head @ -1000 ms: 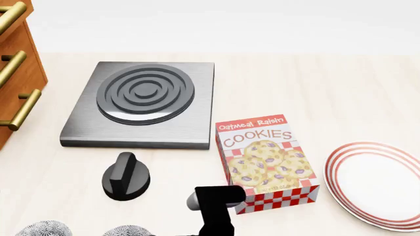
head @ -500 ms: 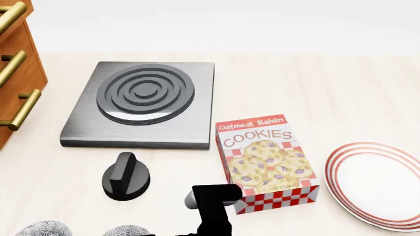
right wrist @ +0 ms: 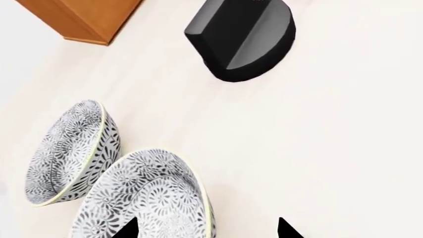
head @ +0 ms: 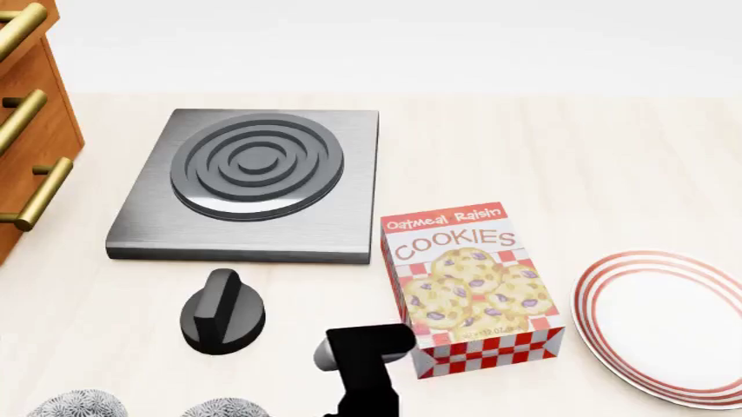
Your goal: Pick the akita bowl from table center and place it on the plate.
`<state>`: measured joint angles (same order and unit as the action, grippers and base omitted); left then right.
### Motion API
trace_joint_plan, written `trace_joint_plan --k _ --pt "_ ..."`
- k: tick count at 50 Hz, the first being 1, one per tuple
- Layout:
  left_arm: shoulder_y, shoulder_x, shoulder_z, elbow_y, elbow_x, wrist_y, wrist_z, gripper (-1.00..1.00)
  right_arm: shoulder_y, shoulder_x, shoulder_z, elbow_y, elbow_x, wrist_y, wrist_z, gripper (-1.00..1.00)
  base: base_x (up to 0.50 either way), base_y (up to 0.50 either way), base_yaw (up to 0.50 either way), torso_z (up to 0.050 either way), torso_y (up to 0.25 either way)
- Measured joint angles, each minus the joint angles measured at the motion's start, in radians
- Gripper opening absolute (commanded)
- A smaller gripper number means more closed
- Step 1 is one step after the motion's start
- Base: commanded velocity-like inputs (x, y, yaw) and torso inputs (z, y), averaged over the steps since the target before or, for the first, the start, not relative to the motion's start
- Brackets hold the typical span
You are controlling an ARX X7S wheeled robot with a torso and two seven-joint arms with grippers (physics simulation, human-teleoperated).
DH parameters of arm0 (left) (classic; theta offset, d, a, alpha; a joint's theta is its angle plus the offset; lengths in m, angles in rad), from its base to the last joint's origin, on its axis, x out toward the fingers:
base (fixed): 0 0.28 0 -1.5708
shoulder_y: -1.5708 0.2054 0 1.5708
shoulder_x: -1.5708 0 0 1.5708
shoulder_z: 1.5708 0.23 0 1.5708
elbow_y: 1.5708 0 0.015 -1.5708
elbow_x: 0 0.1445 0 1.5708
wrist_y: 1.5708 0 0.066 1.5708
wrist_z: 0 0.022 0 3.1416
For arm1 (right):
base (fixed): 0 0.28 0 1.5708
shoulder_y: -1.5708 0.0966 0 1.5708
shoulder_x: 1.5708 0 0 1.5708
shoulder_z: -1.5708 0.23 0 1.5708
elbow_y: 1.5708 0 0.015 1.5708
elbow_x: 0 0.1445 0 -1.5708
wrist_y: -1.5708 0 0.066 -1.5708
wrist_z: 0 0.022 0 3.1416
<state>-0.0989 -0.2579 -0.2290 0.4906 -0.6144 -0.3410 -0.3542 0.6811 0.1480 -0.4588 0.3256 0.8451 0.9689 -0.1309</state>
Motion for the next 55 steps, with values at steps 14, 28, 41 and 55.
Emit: trace_joint_plan --k 14,28,41,55 --pt "0.003 -0.004 0.001 0.001 -0.005 0.005 -0.005 1.00 0.006 -0.006 -0.022 0.027 -0.004 -0.016 -0.019 1.00 0.00 0.00 0.00 0.000 0.000" --pt "0.003 -0.008 0.004 0.004 -0.013 0.007 -0.011 1.00 0.007 -0.001 -0.032 0.014 0.007 -0.020 -0.026 -1.00 0.00 0.00 0.00 0.000 0.000" --pt "0.002 -0.012 0.007 0.006 -0.019 0.009 -0.016 1.00 -0.013 0.023 0.005 -0.070 0.037 -0.011 0.029 -1.00 0.00 0.00 0.00 0.000 0.000" --pt "0.003 -0.016 0.013 0.013 -0.024 0.009 -0.021 1.00 -0.062 0.132 0.148 -0.506 0.105 -0.026 0.208 -1.00 0.00 0.00 0.00 0.000 0.001"
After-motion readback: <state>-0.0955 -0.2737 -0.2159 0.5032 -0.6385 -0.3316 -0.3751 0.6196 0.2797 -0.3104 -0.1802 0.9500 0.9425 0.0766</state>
